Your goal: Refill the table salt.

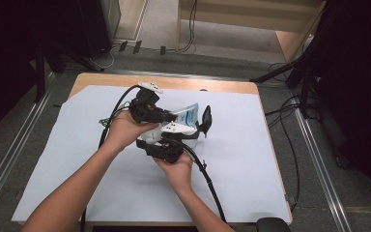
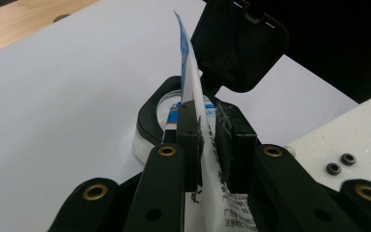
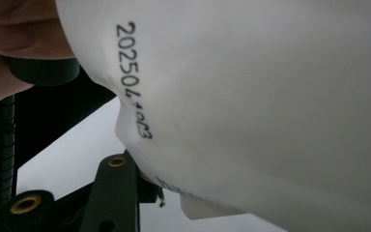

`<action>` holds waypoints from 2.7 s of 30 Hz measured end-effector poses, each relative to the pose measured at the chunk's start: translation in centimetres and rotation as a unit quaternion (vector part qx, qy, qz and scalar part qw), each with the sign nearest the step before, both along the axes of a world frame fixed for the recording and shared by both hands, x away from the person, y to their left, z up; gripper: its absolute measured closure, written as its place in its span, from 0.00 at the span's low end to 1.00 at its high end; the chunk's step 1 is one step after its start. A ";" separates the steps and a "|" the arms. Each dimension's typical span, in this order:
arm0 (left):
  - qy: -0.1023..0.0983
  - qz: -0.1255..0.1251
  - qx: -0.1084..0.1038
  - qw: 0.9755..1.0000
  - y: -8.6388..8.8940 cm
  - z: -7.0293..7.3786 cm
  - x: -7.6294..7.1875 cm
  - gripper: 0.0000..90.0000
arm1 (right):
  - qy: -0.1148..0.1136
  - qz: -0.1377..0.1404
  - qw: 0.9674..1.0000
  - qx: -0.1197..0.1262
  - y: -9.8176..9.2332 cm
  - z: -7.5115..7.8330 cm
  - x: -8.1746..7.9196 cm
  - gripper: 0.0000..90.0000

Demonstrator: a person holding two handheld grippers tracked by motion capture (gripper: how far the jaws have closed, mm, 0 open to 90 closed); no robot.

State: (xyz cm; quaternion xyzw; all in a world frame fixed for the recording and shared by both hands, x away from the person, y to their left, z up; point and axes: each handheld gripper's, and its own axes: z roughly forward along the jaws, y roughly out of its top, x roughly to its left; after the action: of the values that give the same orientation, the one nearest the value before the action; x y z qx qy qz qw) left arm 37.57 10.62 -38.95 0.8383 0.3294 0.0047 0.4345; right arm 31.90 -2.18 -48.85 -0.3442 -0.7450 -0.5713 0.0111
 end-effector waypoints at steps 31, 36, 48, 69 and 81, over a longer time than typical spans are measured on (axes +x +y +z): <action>0.001 0.000 -0.004 1.000 -0.2 -0.1 0.0 0.90 | -0.001 0.000 1.000 -0.005 -0.2 0.1 0.0 0.63; 0.003 -0.002 -0.003 1.000 -0.3 -0.2 0.1 0.90 | 0.002 -0.001 1.000 -0.007 -0.2 0.1 0.1 0.63; 0.008 -0.006 0.001 1.000 -0.2 -0.2 0.0 0.90 | -0.001 0.005 1.000 -0.014 -0.1 0.3 0.1 0.63; -0.007 0.003 0.001 1.000 -0.5 -0.4 -0.2 0.90 | 0.006 0.013 1.000 -0.024 -0.4 0.2 0.3 0.63; -0.007 0.009 -0.021 1.000 -0.2 -1.0 -0.7 0.89 | 0.011 0.027 0.999 -0.040 -0.6 0.3 0.2 0.63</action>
State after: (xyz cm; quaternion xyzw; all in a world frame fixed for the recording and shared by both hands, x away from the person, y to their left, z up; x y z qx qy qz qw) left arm 36.84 10.40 -39.98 0.8258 0.3339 0.0080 0.4544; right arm 32.06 -2.79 -48.58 -0.3302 -0.7760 -0.5369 0.0211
